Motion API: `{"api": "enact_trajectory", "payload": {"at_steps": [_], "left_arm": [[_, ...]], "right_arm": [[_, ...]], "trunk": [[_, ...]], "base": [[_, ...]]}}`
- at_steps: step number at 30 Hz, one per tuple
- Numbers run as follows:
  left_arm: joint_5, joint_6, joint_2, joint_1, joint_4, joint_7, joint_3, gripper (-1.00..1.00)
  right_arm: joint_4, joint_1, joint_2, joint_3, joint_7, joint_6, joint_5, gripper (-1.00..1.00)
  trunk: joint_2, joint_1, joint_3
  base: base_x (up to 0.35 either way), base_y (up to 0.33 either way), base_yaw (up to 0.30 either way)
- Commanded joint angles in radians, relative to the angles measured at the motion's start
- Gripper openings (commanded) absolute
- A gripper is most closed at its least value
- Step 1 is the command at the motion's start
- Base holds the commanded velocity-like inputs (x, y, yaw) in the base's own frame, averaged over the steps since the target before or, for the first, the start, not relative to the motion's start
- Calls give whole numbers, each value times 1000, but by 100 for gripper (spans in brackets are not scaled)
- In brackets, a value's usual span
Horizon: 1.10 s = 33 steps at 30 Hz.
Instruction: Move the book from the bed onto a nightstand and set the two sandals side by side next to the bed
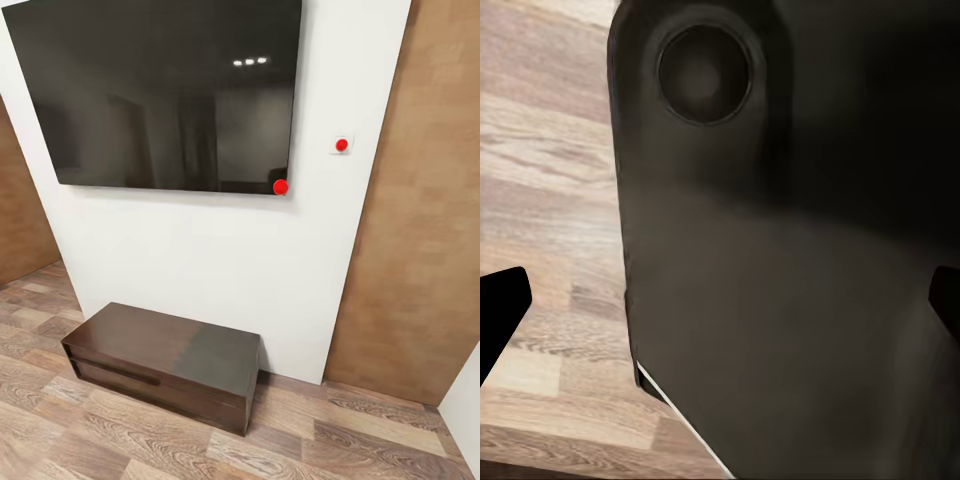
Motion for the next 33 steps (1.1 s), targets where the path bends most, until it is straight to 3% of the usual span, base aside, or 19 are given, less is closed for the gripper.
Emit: {"api": "enact_trajectory", "payload": {"at_steps": [1,4,33], "left_arm": [[-6,-6,6,6,-6,3,3,100],[-8,-8,19,23,-9,2,3,100],[-8,-8,19,24,-9,2,3,100]], "right_arm": [[-6,-6,6,-1,-6,-4,0,100],[-23,-23,8,-1,-16,-6,0,100],[-25,-39,8,-1,-16,-6,0,100]], "trunk": [[0,0,0],[0,0,0],[0,0,0]], "base": [[0,0,0],[0,0,0],[0,0,0]]}}
